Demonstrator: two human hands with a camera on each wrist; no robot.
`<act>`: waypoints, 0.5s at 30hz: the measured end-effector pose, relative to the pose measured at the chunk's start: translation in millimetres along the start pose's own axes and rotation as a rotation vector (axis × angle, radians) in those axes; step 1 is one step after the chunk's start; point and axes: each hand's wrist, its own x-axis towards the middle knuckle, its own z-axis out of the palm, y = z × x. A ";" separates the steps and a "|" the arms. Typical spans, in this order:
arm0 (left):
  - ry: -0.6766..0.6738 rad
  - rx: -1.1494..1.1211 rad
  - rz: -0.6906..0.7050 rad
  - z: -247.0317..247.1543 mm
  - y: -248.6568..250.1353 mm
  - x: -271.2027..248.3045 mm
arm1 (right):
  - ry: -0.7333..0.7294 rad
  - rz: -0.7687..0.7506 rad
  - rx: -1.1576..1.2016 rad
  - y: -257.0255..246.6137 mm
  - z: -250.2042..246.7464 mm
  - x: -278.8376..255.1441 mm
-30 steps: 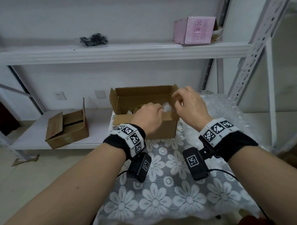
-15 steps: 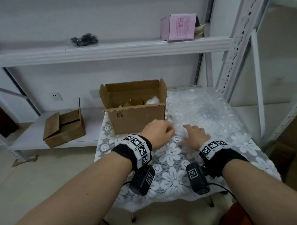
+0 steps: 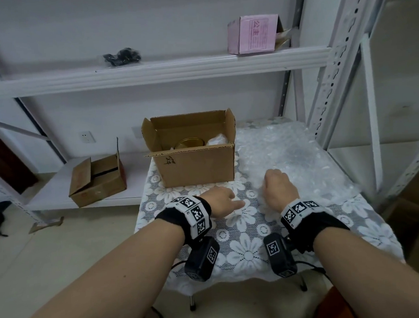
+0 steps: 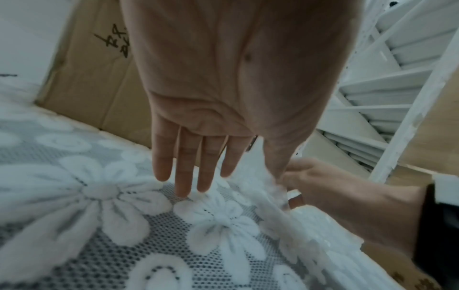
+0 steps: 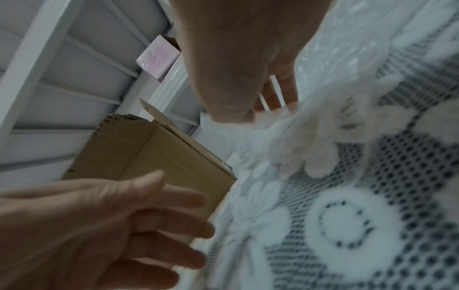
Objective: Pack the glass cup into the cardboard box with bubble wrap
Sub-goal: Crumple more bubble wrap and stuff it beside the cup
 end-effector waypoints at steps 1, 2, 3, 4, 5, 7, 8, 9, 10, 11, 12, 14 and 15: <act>0.014 -0.064 -0.009 -0.9 2.4 0.9 | 0.064 0.034 0.109 -2.9 -1.4 -0.4; 0.026 -0.192 -0.023 -1.3 4.9 2.6 | 0.123 0.037 0.188 -5.2 -2.2 -0.9; 0.034 -0.389 -0.052 -1.7 7.8 4.7 | 0.154 0.008 0.233 -7.7 -2.4 -3.0; 0.041 -0.609 -0.083 -2.4 10.7 7.4 | 0.157 -0.049 0.263 -10.2 -3.2 -6.9; 0.050 -0.807 -0.102 -4.5 13.8 8.9 | 0.133 -0.124 0.286 -12.7 -3.5 -12.0; 0.075 -1.067 -0.109 -8.5 17.2 12.7 | 0.042 -0.292 0.314 -17.4 -2.8 -22.0; 0.087 -1.122 -0.099 -9.2 19.1 14.2 | -0.021 -0.359 0.304 -18.6 -2.1 -26.1; 0.125 -1.109 -0.093 -8.7 20.2 15.8 | -0.083 -0.396 0.276 -19.5 -0.2 -28.9; 0.187 -1.041 -0.089 -7.2 19.9 18.0 | -0.136 -0.412 0.244 -20.0 1.8 -30.9; 0.250 -0.942 -0.076 -4.9 19.5 19.7 | -0.184 -0.399 0.213 -19.9 3.5 -32.4; 0.290 -0.858 -0.048 -2.0 18.8 21.5 | -0.218 -0.379 0.194 -18.9 5.6 -33.0; 0.307 -0.746 0.050 3.0 18.4 20.9 | -0.248 -0.342 0.156 -16.8 8.7 -34.1; 0.320 -0.687 0.094 4.1 19.9 17.8 | -0.248 -0.332 0.121 -16.5 9.5 -34.1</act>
